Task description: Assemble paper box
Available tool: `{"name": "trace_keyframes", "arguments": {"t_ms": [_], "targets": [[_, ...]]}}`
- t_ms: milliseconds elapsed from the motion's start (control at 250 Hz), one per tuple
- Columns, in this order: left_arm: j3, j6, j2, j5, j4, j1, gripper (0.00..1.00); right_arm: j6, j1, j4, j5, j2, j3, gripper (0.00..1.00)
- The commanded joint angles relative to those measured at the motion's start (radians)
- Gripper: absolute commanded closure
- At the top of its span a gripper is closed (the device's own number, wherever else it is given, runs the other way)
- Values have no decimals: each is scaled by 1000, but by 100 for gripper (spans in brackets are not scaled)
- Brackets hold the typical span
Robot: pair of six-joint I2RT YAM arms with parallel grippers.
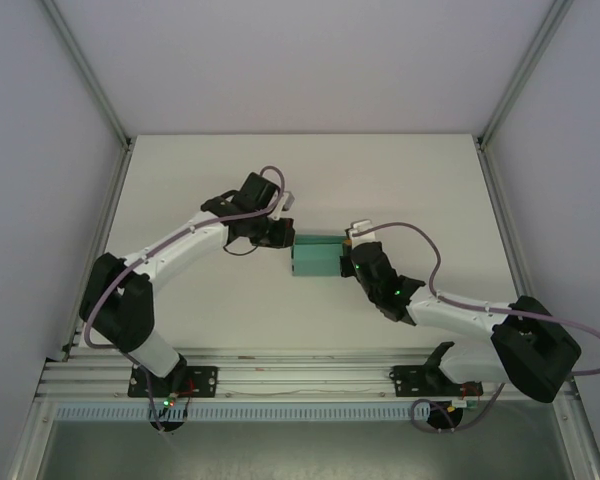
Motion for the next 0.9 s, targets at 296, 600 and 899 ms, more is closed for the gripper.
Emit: {"name": "trace_keyframes", "arguments": {"t_ms": [296, 600, 899], "targets": [[-134, -48, 2, -75, 55, -74, 100, 16, 22, -61, -2, 30, -36, 100], [-246, -56, 7, -202, 101, -134, 100, -21, 29, 40, -29, 15, -119, 99], [-304, -80, -11, -249, 166, -146, 100, 73, 29, -74, 8, -79, -75, 74]]}}
